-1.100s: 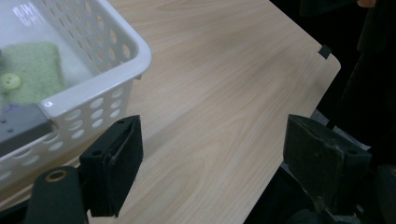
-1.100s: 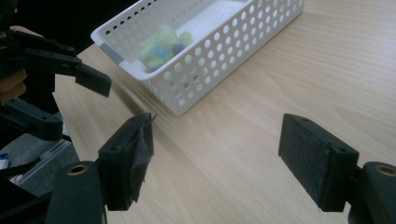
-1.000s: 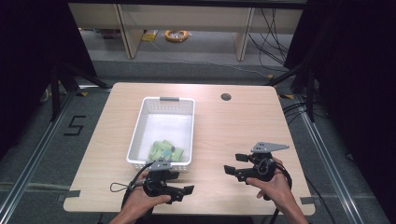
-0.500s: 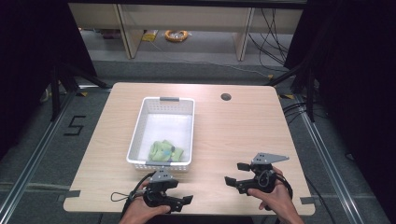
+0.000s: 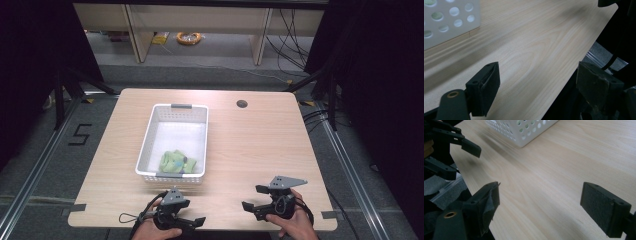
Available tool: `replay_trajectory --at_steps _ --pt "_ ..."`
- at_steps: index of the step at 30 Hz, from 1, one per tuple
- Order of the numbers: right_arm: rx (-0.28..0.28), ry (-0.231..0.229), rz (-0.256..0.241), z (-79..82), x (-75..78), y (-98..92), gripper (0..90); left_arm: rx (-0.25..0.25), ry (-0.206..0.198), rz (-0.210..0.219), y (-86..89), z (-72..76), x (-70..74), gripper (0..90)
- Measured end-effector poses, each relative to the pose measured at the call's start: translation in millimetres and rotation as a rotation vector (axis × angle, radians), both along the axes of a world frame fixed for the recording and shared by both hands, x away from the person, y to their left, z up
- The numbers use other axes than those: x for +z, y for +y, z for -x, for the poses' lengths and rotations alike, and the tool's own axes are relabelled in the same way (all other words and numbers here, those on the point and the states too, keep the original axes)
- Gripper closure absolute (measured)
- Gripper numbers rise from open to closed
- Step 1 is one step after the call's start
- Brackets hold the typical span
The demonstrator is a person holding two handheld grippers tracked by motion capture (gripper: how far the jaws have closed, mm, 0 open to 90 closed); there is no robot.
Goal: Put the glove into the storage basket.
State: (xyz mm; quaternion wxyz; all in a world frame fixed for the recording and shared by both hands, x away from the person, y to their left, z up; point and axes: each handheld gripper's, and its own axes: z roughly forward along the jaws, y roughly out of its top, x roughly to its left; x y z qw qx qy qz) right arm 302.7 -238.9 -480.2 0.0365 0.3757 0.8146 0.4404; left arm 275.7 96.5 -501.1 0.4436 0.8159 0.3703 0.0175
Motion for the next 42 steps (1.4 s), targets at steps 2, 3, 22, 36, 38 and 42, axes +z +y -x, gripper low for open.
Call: replay_trajectory --at_steps 2,3,22,36,38,42 --pt "0.022 -0.033 0.007 -0.5 -1.5 -0.7 16.8 0.002 0.0 0.003 0.5 0.2 -1.0 18.7" --pt "0.021 -0.013 0.003 3.6 -3.7 -0.1 16.8 0.017 0.016 0.0 1.6 0.8 -3.8 18.7" --pt "0.032 -0.036 0.091 24.2 -15.4 -2.0 16.7 -0.013 -0.017 -0.037 1.3 9.2 -14.8 17.9" --pt "0.065 -0.026 0.091 21.2 -18.2 -1.9 16.7 -0.01 -0.03 -0.072 2.6 7.4 -14.3 17.9" --pt "0.068 -0.027 0.09 20.9 -18.4 -2.1 16.7 0.002 -0.012 -0.042 1.6 8.7 -13.9 17.8" --pt "0.039 -0.042 0.092 22.0 -18.7 -1.9 16.7 -0.003 -0.027 -0.065 4.0 6.6 -13.3 16.1"
